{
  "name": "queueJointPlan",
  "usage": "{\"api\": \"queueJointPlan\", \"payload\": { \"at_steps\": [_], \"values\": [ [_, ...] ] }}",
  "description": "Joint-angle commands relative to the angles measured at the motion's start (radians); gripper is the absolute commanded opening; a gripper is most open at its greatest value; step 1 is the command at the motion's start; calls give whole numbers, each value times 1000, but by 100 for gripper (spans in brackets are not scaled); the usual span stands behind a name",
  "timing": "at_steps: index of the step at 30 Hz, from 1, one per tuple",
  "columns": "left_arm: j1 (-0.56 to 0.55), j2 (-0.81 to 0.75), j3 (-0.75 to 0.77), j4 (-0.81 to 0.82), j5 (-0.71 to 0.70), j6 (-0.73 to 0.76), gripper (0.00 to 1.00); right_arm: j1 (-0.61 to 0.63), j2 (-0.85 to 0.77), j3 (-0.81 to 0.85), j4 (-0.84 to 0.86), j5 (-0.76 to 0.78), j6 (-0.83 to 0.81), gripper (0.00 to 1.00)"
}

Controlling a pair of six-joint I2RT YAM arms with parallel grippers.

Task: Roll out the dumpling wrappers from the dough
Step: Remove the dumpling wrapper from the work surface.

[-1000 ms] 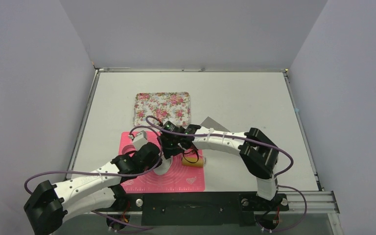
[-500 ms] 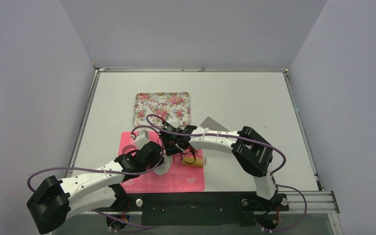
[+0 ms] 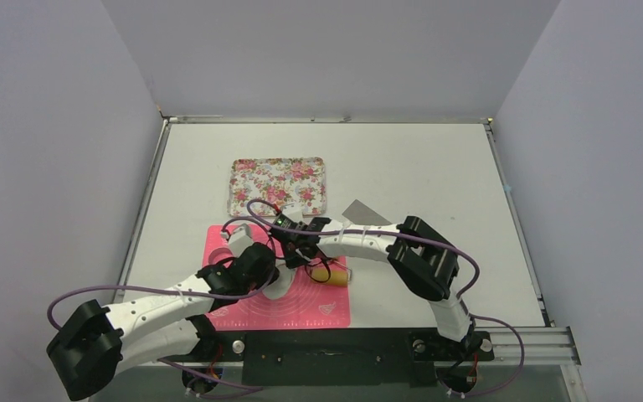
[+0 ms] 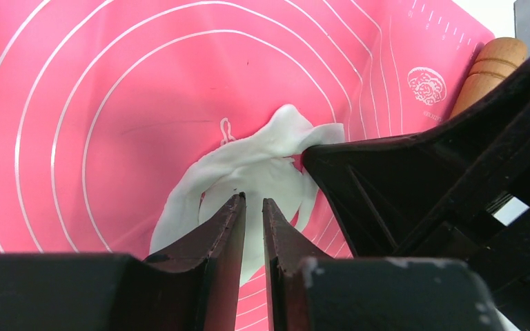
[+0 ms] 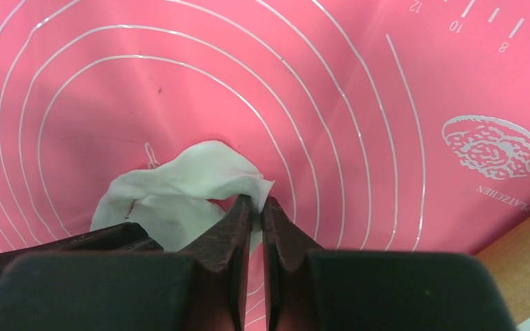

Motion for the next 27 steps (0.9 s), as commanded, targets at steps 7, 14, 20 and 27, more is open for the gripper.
{"api": "queueJointPlan", "payload": {
  "at_steps": [7, 14, 20, 27],
  "values": [
    [7, 93, 24, 111, 12, 10, 14, 10, -126, 40, -110, 137, -9, 0],
    [6, 142, 53, 119, 25, 21, 14, 11, -190, 43, -136, 111, -40, 0],
    [7, 147, 55, 111, 24, 21, 14, 10, -228, 23, -141, 43, -68, 0],
    [3, 81, 82, 14, 44, 21, 14, 19, -263, 21, -136, -56, -102, 0]
  ]
}}
